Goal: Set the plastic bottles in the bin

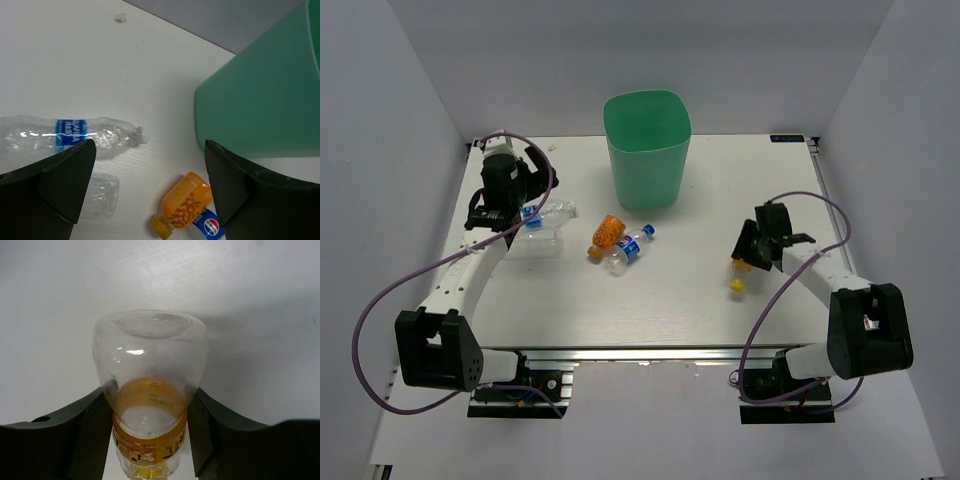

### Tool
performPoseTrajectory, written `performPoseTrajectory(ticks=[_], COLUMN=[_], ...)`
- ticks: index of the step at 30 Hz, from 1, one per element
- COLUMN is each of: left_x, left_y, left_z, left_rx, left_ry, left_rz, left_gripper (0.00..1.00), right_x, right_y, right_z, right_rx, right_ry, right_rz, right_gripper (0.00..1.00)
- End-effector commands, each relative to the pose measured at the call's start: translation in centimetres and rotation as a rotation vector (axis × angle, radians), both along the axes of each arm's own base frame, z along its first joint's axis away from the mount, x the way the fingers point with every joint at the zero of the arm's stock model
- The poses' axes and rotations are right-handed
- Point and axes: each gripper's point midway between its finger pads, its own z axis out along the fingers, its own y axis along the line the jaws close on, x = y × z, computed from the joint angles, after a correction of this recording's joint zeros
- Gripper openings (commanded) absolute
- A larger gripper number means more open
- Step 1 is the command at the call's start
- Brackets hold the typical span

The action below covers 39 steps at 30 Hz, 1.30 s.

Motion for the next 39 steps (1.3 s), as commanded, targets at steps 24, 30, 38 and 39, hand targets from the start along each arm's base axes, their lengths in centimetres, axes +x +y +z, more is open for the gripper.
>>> performPoseTrajectory(ticks=[24, 30, 38, 39], left_x=[-5.0, -5.0, -6.2, -6.3], left_y=[-18.1, -20.2, -22.9, -23.1], left_z=[-5.9, -7.4, -10.9, -11.4], left_rx=[0.140, 0.214, 0.282, 0.285], left_ry=[-0.039, -0.002, 0.063, 0.073], left_rz=[-0.776, -0.841, -0.938, -0.944], left_gripper=[0.98, 0.98, 0.98, 0.98], right_x=[20.6, 17.6, 10.6, 9.4], right_y=[21.8, 18.4, 11.5, 10.4], right_z=[37.7, 37.3, 29.9, 29.8], right_rx=[0.126, 0.023, -0.058, -0.050], right_ry=[-0.965, -0.930, -0.797, -0.805], right_rz=[0.802, 0.741, 0.576, 0.550], right_gripper=[0.89, 0.89, 0.89, 0.89])
